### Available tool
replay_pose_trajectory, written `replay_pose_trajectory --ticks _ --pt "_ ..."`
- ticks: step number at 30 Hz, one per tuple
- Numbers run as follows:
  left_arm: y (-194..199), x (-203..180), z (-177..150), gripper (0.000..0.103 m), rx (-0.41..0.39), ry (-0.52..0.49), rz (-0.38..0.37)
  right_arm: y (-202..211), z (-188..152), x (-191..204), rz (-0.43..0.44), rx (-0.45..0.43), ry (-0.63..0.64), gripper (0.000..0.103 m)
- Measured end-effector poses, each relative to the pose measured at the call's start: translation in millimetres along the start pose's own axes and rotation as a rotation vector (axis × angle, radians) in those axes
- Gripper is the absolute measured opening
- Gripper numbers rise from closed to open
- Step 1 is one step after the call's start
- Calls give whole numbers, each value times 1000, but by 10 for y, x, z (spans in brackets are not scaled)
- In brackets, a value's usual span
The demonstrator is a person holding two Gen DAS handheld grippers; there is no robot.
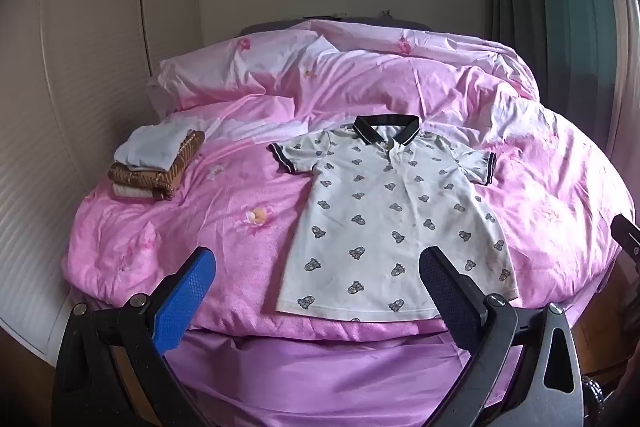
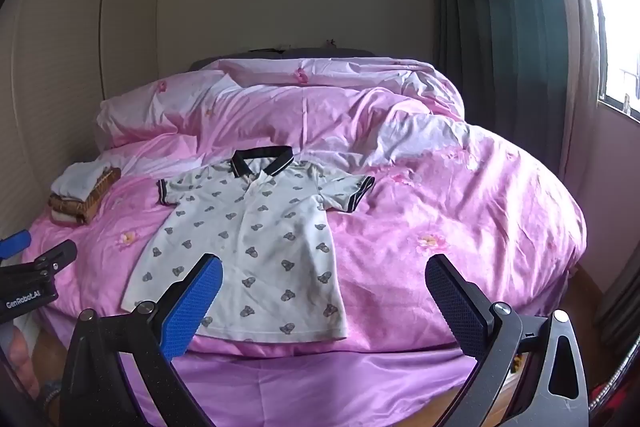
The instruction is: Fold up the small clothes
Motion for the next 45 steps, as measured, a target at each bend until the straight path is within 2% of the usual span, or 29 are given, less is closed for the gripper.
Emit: replay_pose_trajectory --ticks 18,23,45 --pt "15 30 30 103 -13 1 6 28 3 -35 -7 -10 0 102" --pt "158 73 67 103 -39 -3 19 56 -13 -12 -7 -14 1 102" --pt "183 -17 42 103 -28 -18 12 114 54 -131 -10 -21 -14 102"
Point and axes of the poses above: each gripper's, at about its wrist camera, not at the fingertips, and y roughly against the way its jaws point, x to its left, z to its top, the point moved 5 cm from there along -y, roughly the way its jaws point, and after that the axes turned 14 degrees about x, right-handed, at the moved point
